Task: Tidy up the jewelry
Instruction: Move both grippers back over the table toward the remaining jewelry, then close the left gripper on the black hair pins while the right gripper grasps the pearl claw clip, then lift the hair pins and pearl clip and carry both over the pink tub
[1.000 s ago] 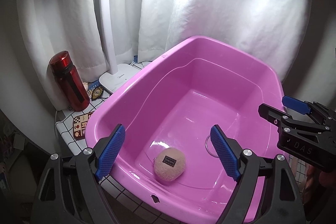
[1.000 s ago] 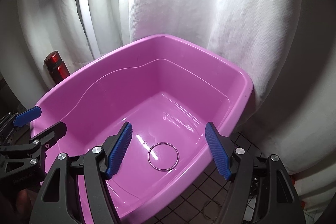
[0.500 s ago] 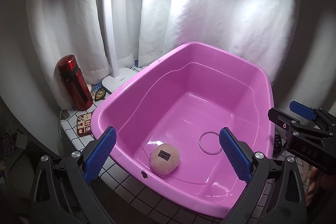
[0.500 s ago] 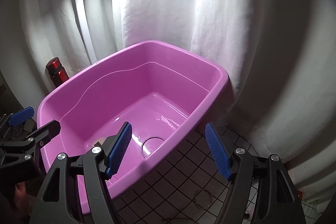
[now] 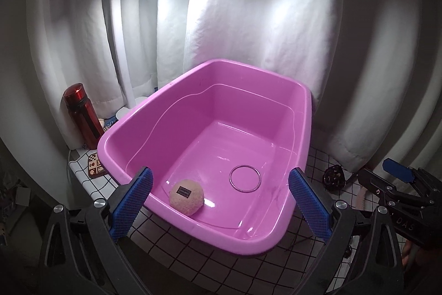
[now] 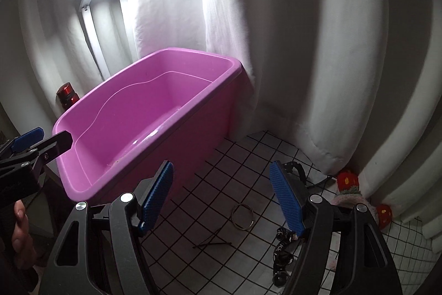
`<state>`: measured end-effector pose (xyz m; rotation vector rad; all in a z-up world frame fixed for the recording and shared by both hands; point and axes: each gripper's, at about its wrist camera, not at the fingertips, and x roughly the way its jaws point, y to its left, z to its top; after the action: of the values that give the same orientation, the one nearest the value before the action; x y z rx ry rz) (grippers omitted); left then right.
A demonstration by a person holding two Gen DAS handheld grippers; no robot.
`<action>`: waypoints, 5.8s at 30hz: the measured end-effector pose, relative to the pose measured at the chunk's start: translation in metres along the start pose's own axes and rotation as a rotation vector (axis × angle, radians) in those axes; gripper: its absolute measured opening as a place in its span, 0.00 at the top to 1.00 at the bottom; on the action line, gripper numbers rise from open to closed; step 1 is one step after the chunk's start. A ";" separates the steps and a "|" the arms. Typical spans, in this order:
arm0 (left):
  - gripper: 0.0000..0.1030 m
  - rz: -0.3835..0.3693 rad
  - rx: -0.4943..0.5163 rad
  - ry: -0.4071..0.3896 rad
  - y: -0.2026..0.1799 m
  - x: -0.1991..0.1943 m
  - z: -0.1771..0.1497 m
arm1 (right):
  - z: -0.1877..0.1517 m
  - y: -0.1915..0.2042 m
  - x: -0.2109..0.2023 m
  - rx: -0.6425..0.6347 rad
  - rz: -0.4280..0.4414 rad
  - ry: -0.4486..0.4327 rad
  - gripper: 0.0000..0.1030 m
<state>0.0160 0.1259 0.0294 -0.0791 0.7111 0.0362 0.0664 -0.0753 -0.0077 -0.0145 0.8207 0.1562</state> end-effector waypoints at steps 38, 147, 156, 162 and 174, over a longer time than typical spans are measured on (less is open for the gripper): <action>0.06 -0.208 0.284 0.306 -0.143 0.058 -0.124 | -0.211 -0.138 -0.052 0.412 -0.155 0.224 0.33; 0.72 -0.322 0.440 0.222 -0.151 0.140 -0.181 | -0.241 -0.097 0.029 0.235 -0.233 0.293 0.52; 0.88 -0.340 0.449 0.240 -0.156 0.134 -0.185 | -0.244 -0.095 0.025 0.251 -0.213 0.281 0.52; 0.89 -0.340 0.416 0.260 -0.148 0.128 -0.183 | -0.245 -0.099 0.022 0.279 -0.190 0.275 0.52; 0.89 -0.356 0.347 0.245 -0.139 0.102 -0.166 | -0.235 -0.106 0.000 0.297 -0.169 0.252 0.56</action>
<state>-0.0065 -0.0257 -0.1543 0.1257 0.9294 -0.4432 -0.0891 -0.1973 -0.1733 0.1786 1.0832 -0.1304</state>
